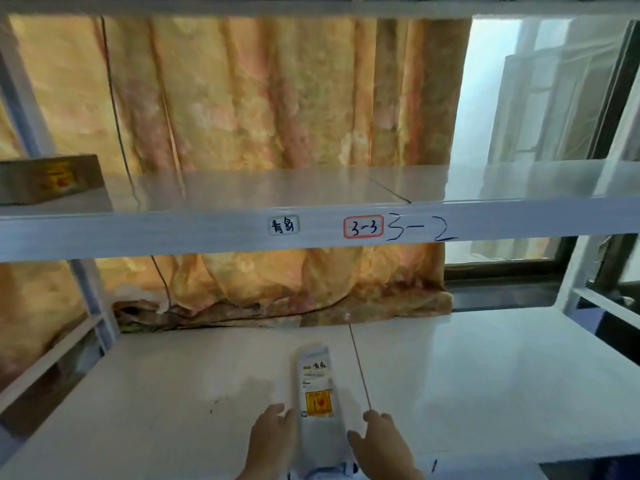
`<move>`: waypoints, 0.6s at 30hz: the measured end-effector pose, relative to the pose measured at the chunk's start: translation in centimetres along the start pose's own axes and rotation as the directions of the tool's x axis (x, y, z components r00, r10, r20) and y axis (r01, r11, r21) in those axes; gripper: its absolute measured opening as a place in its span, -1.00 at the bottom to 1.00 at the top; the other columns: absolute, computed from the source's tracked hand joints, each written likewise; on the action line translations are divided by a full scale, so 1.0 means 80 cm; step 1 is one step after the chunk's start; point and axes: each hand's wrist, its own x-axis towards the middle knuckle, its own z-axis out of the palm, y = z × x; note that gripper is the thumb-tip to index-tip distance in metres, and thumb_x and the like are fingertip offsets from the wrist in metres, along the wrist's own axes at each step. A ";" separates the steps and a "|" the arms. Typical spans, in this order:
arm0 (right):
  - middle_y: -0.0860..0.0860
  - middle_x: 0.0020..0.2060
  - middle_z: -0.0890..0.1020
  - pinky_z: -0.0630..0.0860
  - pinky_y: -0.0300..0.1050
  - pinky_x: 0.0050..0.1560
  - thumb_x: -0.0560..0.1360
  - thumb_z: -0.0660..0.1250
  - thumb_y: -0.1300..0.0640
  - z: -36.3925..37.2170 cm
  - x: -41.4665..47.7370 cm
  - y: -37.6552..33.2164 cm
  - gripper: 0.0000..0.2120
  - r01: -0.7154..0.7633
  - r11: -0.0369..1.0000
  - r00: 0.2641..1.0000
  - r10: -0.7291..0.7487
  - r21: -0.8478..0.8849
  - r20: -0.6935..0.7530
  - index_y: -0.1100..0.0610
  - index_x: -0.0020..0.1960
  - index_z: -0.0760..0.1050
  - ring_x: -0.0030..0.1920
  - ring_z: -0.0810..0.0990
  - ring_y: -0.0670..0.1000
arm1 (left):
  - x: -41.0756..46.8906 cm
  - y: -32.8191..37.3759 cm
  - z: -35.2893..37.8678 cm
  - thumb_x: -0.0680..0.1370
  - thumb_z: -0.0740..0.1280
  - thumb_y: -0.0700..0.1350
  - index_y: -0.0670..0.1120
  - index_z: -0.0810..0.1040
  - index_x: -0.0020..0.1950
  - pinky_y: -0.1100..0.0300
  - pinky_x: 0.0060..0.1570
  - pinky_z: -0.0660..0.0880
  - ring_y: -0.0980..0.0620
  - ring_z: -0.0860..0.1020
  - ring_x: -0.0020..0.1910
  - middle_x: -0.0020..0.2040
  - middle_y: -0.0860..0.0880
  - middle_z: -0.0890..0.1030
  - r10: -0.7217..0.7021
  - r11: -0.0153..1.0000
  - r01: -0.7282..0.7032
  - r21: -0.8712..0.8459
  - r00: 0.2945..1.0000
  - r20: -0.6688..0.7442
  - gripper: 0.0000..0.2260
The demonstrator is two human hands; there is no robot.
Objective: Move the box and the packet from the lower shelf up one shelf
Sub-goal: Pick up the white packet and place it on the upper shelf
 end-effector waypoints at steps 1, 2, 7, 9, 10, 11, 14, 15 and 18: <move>0.08 0.38 0.40 0.41 -0.01 0.41 0.55 0.24 -0.11 0.007 0.010 0.003 -0.48 -0.009 1.000 1.000 0.009 0.025 0.017 0.11 0.44 0.33 0.36 0.47 0.07 | 0.002 0.000 0.010 0.62 0.19 -0.01 -0.10 0.49 0.34 0.15 0.22 0.38 -0.07 0.50 0.23 0.33 -0.12 0.54 -0.005 1.000 0.005 -0.001 1.000 0.020 -0.66; 0.09 0.39 0.42 0.40 -0.02 0.41 0.56 0.24 -0.09 0.014 0.018 0.005 -0.48 -0.012 0.999 0.999 0.011 0.048 0.030 0.12 0.44 0.33 0.36 0.48 0.06 | 0.005 0.000 0.020 0.62 0.17 0.00 -0.08 0.54 0.25 0.14 0.17 0.41 -0.05 0.51 0.14 0.29 -0.11 0.58 -0.001 1.000 0.001 -0.007 0.999 0.037 -0.70; 0.12 0.27 0.58 0.46 -0.05 0.34 0.54 0.23 0.00 0.043 0.038 0.006 -0.54 -0.041 0.991 0.999 0.037 0.129 0.037 0.18 0.38 0.41 0.28 0.55 0.09 | 0.015 -0.002 0.056 0.62 0.17 -0.06 0.00 0.56 0.00 0.10 0.08 0.53 -0.06 0.59 -0.02 0.04 -0.12 0.65 0.069 0.997 -0.066 -0.030 0.991 0.117 -0.82; 0.13 0.24 0.60 0.48 -0.07 0.28 0.53 0.23 0.00 0.047 0.041 0.002 -0.56 -0.049 0.986 0.998 0.045 0.158 0.034 0.20 0.33 0.43 0.25 0.57 0.10 | 0.019 0.002 0.058 0.60 0.18 -0.05 0.03 0.53 0.14 0.15 0.12 0.46 -0.06 0.53 0.12 0.20 -0.10 0.58 0.076 0.996 -0.078 0.051 0.996 0.041 -0.81; 0.13 0.25 0.59 0.47 -0.09 0.27 0.53 0.22 0.01 0.048 0.043 0.001 -0.57 -0.057 0.984 0.998 0.052 0.166 0.031 0.19 0.32 0.43 0.26 0.56 0.11 | 0.022 0.001 0.055 0.59 0.17 -0.03 0.04 0.49 0.23 0.15 0.15 0.41 -0.08 0.47 0.22 0.28 -0.09 0.51 0.070 0.986 -0.066 0.151 0.997 -0.021 -0.76; 0.14 0.25 0.57 0.47 -0.09 0.27 0.53 0.21 0.02 0.048 0.046 -0.002 -0.60 -0.054 0.983 0.998 0.051 0.173 0.023 0.18 0.30 0.44 0.25 0.56 0.11 | 0.025 0.003 0.051 0.59 0.16 -0.01 0.04 0.44 0.30 0.10 0.18 0.38 -0.10 0.41 0.30 0.34 -0.08 0.44 0.064 0.972 -0.041 0.233 0.994 -0.089 -0.70; 0.14 0.17 0.63 0.52 -0.11 0.16 0.50 0.19 0.07 0.059 0.058 -0.002 -0.72 -0.035 0.980 0.999 0.032 0.196 0.016 0.14 0.13 0.53 0.11 0.61 0.10 | 0.045 -0.006 0.049 0.60 0.17 -0.04 -0.10 0.46 0.32 0.11 0.14 0.41 -0.14 0.47 0.29 0.32 -0.14 0.50 -0.047 0.984 0.048 0.170 0.999 -0.008 -0.68; 0.12 0.15 0.65 0.54 -0.12 0.14 0.48 0.19 0.09 0.065 0.061 -0.001 -0.71 -0.032 0.978 0.999 0.030 0.208 0.015 0.14 0.11 0.55 0.07 0.62 0.09 | 0.050 -0.012 0.054 0.61 0.18 -0.08 -0.13 0.53 0.26 0.15 0.06 0.43 -0.12 0.54 0.21 0.24 -0.15 0.58 -0.049 0.992 0.041 0.122 0.997 0.067 -0.71; 0.06 0.07 0.66 0.59 -0.09 0.11 0.44 0.22 0.13 0.073 0.056 0.000 -0.77 -0.032 0.966 0.999 0.029 0.256 0.014 0.09 0.06 0.53 0.02 0.62 0.05 | 0.050 -0.030 0.060 0.59 0.23 -0.15 -0.13 0.64 0.14 0.12 -0.05 0.52 -0.04 0.62 -0.04 0.02 -0.09 0.66 -0.060 0.998 0.060 0.004 0.989 0.137 -0.77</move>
